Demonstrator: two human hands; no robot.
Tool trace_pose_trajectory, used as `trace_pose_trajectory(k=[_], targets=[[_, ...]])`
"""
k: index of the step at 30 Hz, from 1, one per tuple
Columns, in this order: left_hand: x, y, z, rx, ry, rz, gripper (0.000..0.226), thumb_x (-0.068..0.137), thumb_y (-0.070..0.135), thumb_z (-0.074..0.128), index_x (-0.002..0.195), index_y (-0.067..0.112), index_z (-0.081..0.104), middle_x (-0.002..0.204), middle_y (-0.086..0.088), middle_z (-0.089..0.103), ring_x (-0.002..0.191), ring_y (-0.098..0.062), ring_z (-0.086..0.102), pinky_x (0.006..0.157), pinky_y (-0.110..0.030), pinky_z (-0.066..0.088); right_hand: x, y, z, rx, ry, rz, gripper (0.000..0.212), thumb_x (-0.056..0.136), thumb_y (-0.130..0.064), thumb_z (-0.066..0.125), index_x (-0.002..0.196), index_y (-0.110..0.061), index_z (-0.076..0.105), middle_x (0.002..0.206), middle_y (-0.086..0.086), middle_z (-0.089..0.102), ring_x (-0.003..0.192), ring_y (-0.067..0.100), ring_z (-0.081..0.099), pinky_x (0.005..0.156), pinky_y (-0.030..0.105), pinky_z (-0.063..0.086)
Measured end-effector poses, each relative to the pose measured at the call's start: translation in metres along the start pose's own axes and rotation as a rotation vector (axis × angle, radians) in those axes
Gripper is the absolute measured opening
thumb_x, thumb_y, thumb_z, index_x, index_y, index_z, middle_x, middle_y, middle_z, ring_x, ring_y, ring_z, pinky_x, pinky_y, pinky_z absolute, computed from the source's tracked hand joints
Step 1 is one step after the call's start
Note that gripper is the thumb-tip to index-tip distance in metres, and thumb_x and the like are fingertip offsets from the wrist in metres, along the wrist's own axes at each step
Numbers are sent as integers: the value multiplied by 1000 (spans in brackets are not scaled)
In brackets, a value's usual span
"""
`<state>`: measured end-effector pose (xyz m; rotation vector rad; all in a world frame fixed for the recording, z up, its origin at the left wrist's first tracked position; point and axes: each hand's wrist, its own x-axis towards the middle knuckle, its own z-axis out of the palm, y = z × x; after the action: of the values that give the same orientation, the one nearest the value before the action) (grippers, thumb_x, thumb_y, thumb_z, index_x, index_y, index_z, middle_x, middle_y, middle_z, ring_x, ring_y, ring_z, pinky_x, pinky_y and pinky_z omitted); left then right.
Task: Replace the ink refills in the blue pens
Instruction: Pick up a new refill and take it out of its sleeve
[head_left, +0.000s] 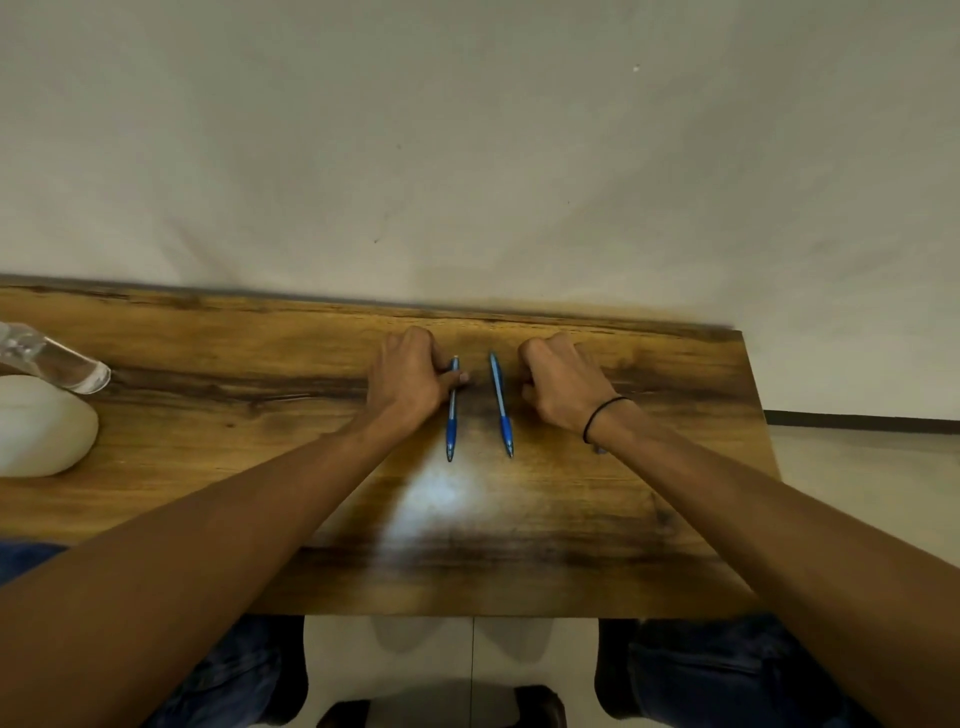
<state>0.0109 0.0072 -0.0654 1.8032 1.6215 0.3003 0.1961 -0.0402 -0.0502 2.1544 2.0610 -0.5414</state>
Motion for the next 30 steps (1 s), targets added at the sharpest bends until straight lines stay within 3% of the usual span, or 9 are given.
trace_pose_trajectory(k=[7,9,11,16,19,22,24,27,30], targets=[[3,1,-1,7,34,-3,34,88,45,78,81,12,78,72,-2,76,74,-15,74,77,-37,61,7,20,-27,95,-19,81,19,86,-9,70,105,-8,64,112,18,63,100,37,62,85,48,57],[4,3,-3,39,43,-16,33,88,46,78,86,13,79,81,-2,78,83,-17,74,72,-32,54,5,32,-37,112,-23,182,11,86,-7,68,95,-9,62,104,17,64,88,34,62,74,43,57],[6,7,-4,87,53,-30,30,87,45,80,93,15,77,94,0,78,94,-19,72,72,-30,48,-1,45,-38,82,-69,276,17,87,-14,71,81,-13,55,94,15,67,71,27,59,55,32,46],[9,20,-9,129,111,10,27,86,42,80,99,21,70,94,2,73,91,-21,70,69,-31,49,-14,51,-25,189,-215,439,27,90,-29,78,86,-11,60,74,6,62,57,19,60,38,21,39],[10,28,-13,110,109,44,25,87,41,78,100,21,70,94,3,72,91,-19,69,69,-31,50,-13,51,-23,347,-251,487,23,92,-20,77,79,-8,63,62,6,71,48,18,67,39,21,47],[8,37,-15,92,77,111,21,88,37,76,101,20,73,97,2,75,93,-18,70,75,-36,58,-14,52,-30,398,-198,506,20,89,-12,76,76,-7,61,43,0,65,38,14,64,37,18,44],[5,45,-15,86,52,139,17,89,35,75,100,21,73,97,2,75,91,-17,70,78,-38,60,-16,50,-36,441,-172,500,18,90,-14,77,81,-4,64,50,3,69,43,18,69,40,22,51],[2,51,-13,81,38,161,16,90,34,74,99,21,74,96,2,75,88,-15,70,77,-39,61,-22,43,-37,456,-285,493,31,86,-29,84,92,-5,65,81,13,78,60,26,75,56,34,63],[-1,54,-13,66,27,166,14,90,34,74,95,22,73,95,3,75,88,-14,70,77,-38,61,-23,35,-23,440,-332,493,24,91,-18,78,104,1,68,102,22,77,88,37,77,82,48,65]])
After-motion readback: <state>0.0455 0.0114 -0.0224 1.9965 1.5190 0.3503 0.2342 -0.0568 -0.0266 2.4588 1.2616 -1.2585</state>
